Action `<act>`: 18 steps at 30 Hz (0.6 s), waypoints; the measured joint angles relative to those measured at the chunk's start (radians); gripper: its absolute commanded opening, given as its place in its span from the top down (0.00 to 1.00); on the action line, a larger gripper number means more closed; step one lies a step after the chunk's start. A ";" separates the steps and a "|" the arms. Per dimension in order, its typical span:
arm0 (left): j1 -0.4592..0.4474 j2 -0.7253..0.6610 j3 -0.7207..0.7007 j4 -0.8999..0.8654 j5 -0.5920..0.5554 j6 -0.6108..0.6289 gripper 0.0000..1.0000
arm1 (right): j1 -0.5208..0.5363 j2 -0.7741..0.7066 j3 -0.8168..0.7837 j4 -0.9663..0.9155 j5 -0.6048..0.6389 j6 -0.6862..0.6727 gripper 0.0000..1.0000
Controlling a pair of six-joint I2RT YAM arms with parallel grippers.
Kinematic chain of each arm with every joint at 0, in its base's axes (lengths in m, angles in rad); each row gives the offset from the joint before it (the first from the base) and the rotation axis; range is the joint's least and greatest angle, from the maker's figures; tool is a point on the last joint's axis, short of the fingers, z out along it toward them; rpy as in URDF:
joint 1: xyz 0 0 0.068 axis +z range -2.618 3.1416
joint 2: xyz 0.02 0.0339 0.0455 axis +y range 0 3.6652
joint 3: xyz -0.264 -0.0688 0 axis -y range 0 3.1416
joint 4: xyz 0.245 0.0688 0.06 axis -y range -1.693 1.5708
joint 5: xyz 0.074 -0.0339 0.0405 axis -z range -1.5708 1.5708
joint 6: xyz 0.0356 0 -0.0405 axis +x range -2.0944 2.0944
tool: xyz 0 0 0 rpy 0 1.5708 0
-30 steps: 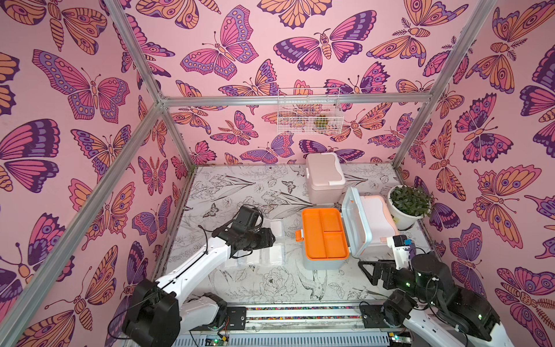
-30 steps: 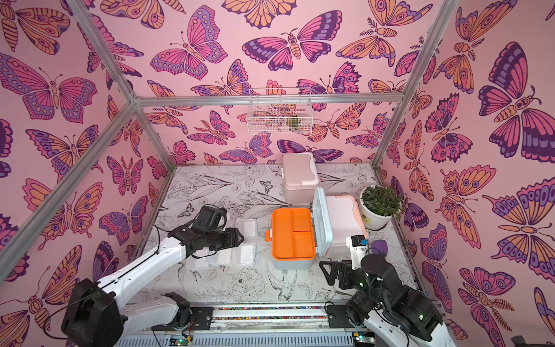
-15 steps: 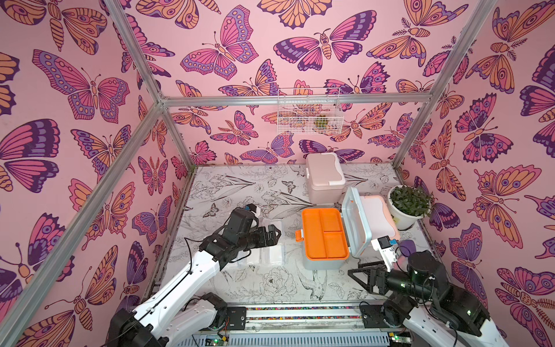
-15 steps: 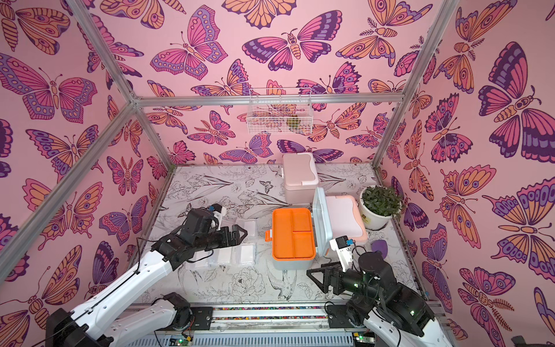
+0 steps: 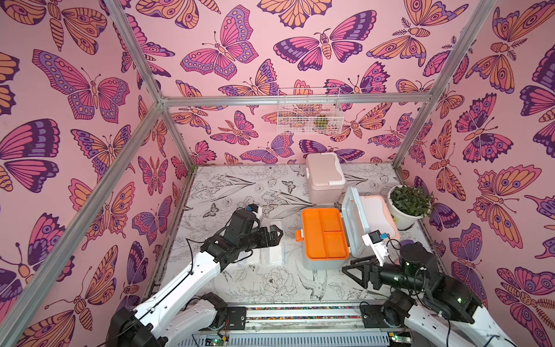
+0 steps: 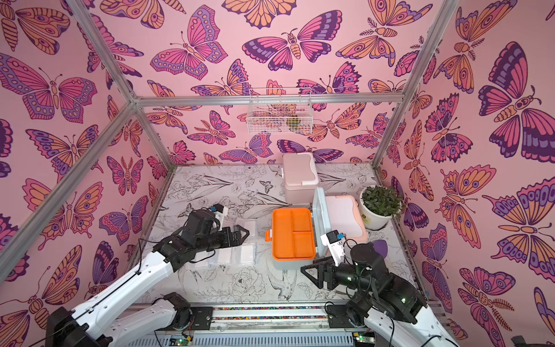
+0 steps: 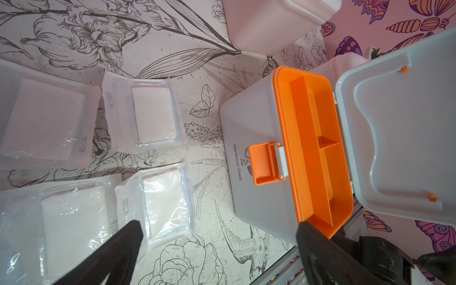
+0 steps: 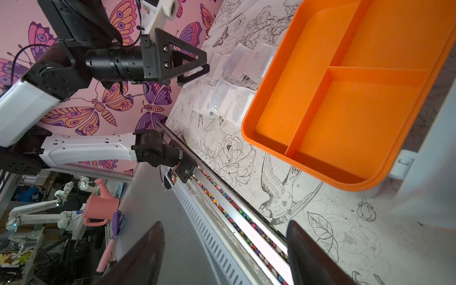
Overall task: Open first aid kits and take out gauze
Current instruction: Adjust the first aid kit at the center of the board.
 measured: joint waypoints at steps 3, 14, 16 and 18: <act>-0.003 -0.003 -0.004 0.001 -0.004 -0.002 0.00 | 0.080 0.029 0.032 0.004 0.057 -0.024 0.31; -0.008 -0.018 -0.020 0.013 -0.007 -0.016 0.00 | 0.580 0.344 0.243 -0.016 0.534 -0.101 0.23; -0.012 -0.019 -0.029 0.024 -0.006 -0.018 0.00 | 0.645 0.467 0.318 -0.050 0.643 -0.101 0.23; -0.017 -0.019 -0.042 0.031 -0.002 -0.021 0.00 | 0.666 0.595 0.401 -0.082 0.753 -0.097 0.23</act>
